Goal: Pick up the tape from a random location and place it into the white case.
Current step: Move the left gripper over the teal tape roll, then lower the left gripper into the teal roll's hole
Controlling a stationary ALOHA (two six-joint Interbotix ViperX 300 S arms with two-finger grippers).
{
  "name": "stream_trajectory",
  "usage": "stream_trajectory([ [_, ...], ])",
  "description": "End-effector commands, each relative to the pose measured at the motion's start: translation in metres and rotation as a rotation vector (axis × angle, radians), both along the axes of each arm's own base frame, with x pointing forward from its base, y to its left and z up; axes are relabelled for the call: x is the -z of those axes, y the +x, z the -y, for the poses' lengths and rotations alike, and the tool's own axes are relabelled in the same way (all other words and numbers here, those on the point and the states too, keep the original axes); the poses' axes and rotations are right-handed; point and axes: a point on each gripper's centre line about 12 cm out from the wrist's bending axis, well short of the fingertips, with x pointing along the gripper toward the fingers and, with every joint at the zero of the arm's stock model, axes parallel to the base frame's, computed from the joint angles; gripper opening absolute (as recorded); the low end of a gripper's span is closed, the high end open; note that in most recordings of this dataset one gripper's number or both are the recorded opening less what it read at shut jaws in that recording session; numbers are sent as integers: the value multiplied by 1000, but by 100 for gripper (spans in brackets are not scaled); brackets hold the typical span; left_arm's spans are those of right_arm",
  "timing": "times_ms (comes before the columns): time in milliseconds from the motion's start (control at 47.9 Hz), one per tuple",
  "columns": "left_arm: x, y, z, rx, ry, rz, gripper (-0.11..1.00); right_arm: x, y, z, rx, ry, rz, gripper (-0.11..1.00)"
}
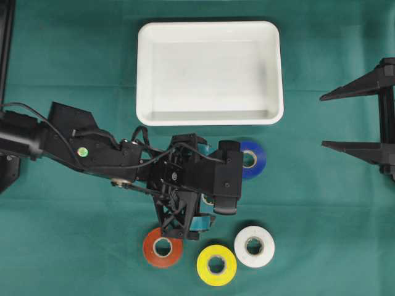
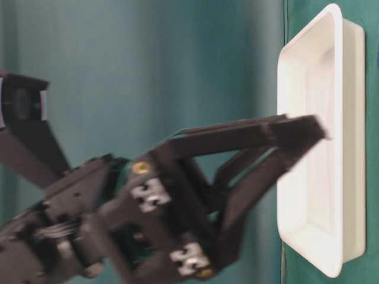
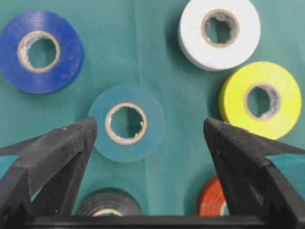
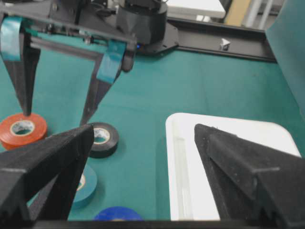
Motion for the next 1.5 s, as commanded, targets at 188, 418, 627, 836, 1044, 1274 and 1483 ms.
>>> stream_trajectory([
  [188, 10, 5, 2, 2, -10, 57, 99, -8, 5, 0, 1, 3, 18, 91],
  [418, 33, 5, 2, 2, -8, 47, 99, -9, 5, 0, 2, 3, 18, 91],
  [627, 57, 9, 4, 6, -1, 17, 99, -8, 5, 2, 10, 3, 18, 91],
  [836, 78, 12, 9, 15, 2, -10, 99, -8, 5, 3, 16, 3, 14, 91],
  [1044, 97, 14, 12, 0, -8, -36, 99, -7, 5, 4, 17, 3, 11, 91],
  [1274, 111, 13, 11, -7, -7, -62, 99, -5, 6, 4, 20, 3, 3, 91],
  [1483, 117, 12, 11, -8, -7, -65, 99, -4, 7, 5, 22, 2, -1, 91],
])
